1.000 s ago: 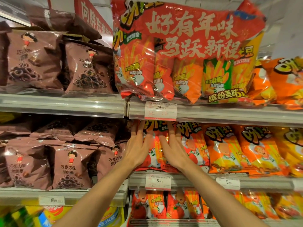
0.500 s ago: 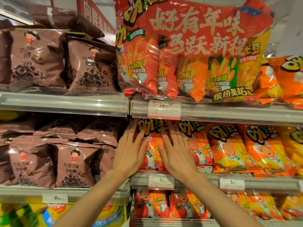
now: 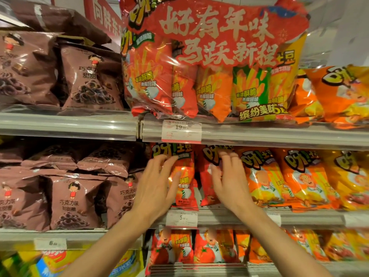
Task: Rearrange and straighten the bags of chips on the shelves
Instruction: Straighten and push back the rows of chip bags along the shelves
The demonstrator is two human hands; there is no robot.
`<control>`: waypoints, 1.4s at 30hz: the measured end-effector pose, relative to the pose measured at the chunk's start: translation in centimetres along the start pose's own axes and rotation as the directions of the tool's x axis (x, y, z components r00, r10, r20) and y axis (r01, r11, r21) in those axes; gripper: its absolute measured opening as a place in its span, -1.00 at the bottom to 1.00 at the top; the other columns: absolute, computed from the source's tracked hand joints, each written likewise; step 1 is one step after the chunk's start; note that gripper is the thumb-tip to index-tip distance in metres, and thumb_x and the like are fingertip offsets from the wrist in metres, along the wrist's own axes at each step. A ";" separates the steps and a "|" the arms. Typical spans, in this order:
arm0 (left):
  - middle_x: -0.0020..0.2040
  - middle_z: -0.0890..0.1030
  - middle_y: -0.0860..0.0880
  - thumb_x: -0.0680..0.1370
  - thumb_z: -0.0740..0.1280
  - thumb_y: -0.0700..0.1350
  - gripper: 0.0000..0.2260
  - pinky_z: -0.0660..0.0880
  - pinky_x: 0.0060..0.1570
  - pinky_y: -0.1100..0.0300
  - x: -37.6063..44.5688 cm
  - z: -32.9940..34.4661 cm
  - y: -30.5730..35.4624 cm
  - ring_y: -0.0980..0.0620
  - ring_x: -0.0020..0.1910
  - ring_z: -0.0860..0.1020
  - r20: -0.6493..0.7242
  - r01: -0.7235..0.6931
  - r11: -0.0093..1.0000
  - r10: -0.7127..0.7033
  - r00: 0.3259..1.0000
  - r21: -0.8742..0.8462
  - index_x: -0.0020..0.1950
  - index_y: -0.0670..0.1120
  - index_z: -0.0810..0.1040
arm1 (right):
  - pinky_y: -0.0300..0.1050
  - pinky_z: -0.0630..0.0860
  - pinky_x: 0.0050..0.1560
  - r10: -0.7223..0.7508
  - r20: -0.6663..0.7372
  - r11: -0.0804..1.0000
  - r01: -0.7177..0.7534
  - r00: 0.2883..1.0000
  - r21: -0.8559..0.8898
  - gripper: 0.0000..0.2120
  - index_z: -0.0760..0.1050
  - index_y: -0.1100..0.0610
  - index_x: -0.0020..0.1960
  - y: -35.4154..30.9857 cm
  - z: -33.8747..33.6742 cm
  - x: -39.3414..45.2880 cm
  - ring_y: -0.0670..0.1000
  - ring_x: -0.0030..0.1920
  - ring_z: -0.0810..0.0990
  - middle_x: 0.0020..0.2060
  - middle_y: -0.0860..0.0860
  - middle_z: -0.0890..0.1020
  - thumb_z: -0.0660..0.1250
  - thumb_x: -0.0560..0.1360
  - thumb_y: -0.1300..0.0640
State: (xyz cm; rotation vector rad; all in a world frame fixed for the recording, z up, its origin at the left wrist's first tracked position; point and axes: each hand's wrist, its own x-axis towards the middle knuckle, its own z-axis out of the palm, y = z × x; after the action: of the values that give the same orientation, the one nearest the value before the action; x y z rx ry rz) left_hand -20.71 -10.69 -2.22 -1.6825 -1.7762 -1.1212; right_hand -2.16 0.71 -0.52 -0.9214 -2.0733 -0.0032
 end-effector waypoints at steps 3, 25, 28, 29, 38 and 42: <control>0.27 0.44 0.04 0.65 0.21 -0.01 -0.68 0.41 0.22 0.16 0.8 1.7 4.1 0.09 0.23 0.46 0.064 0.036 0.984 -0.025 0.998 -0.174 0.40 -0.02 0.44 | -0.04 0.31 0.28 0.202 0.089 0.971 -0.212 0.975 0.115 -0.62 0.35 0.29 0.39 2.5 -1.5 1.1 0.22 0.33 0.40 0.27 0.24 0.47 0.22 0.62 0.16; 0.10 0.64 -0.09 0.61 0.15 0.18 -0.43 0.45 0.23 -0.08 6.0 11.3 9.1 -0.19 0.23 0.51 0.286 0.650 0.652 -0.585 0.759 -0.390 0.57 0.20 -0.01 | 0.00 0.35 0.32 0.354 0.389 0.872 -0.451 0.851 0.192 -0.57 0.23 0.24 0.43 5.6 -2.1 2.0 0.22 0.38 0.38 0.36 0.23 0.36 0.21 0.63 0.11; -0.10 0.63 0.03 0.66 0.18 0.07 -0.45 0.45 0.07 0.11 6.1 10.8 9.9 -0.04 -0.02 0.56 0.258 0.617 0.686 -0.561 0.786 -0.387 0.60 0.06 0.06 | -0.02 0.31 0.36 0.315 0.369 0.890 -0.407 0.874 0.204 -0.52 0.15 0.20 0.50 5.8 -2.3 1.4 0.19 0.43 0.33 0.42 0.20 0.31 0.19 0.63 0.14; -0.02 0.63 -0.02 0.66 0.18 0.07 -0.44 0.44 0.11 0.11 6.1 10.7 10.1 -0.06 0.04 0.55 0.245 0.605 0.696 -0.555 0.795 -0.388 0.61 0.04 0.05 | -0.04 0.30 0.36 0.306 0.364 0.895 -0.396 0.880 0.205 -0.50 0.12 0.19 0.52 5.9 -2.4 1.1 0.17 0.44 0.31 0.44 0.18 0.29 0.18 0.63 0.16; 0.10 0.65 -0.21 0.69 0.08 0.05 -0.59 0.34 0.29 -0.01 6.6 11.0 10.2 -0.26 0.34 0.40 0.304 0.566 0.797 -0.497 0.813 -0.211 0.40 -0.19 0.41 | -0.08 0.30 0.30 0.255 0.257 0.944 -0.298 0.932 0.141 -0.52 0.16 0.22 0.49 6.1 -1.6 -0.3 0.17 0.36 0.35 0.34 0.18 0.32 0.17 0.60 0.27; 0.42 0.34 -0.27 0.70 0.01 0.07 -0.57 0.29 0.39 -0.06 4.9 8.9 10.2 -0.22 0.42 0.29 0.330 0.417 0.897 -0.353 0.875 -0.147 0.53 -0.07 0.22 | -0.03 0.41 0.26 0.183 0.183 0.970 -0.208 0.966 0.129 -0.51 0.21 0.24 0.49 6.5 -1.3 -0.8 0.17 0.29 0.42 0.31 0.19 0.35 0.19 0.57 0.32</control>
State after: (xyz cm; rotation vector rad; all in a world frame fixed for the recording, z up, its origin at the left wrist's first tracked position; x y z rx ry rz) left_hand -9.81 -1.41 -0.91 -1.7344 -2.3375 -1.3225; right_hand 3.00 4.56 -2.24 -1.0618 -2.0953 0.3404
